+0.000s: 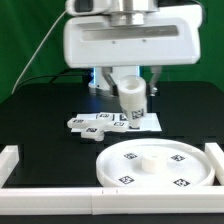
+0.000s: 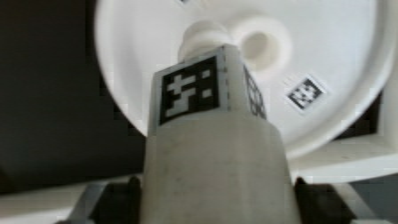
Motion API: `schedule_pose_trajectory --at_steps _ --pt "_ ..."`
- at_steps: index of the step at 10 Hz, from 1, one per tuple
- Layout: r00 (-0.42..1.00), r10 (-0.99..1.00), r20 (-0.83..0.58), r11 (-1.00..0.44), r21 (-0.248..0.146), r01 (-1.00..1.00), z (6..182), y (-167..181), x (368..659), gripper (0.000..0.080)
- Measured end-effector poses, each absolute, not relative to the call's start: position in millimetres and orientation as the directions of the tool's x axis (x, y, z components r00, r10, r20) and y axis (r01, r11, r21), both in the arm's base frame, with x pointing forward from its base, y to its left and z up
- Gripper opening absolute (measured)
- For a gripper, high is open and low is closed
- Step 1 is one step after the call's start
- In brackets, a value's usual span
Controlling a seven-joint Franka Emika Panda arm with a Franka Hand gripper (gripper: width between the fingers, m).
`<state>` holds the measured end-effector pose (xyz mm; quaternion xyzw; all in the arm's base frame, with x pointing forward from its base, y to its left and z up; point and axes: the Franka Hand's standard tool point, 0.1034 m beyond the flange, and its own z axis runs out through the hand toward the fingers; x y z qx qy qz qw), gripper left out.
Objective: Assemble round table
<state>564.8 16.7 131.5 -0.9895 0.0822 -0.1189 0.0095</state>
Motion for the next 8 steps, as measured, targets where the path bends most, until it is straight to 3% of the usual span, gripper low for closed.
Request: schedule_pose_trajectory --at_steps 3,8 --pt "0.905 -0.164 0.392 -0.986 -0.041 -0.161 131.1 12 567 0.0406" --pt "0.854 -0.160 0.495 -0.987 -0.055 -0.152 127.3 36 557 0.0406"
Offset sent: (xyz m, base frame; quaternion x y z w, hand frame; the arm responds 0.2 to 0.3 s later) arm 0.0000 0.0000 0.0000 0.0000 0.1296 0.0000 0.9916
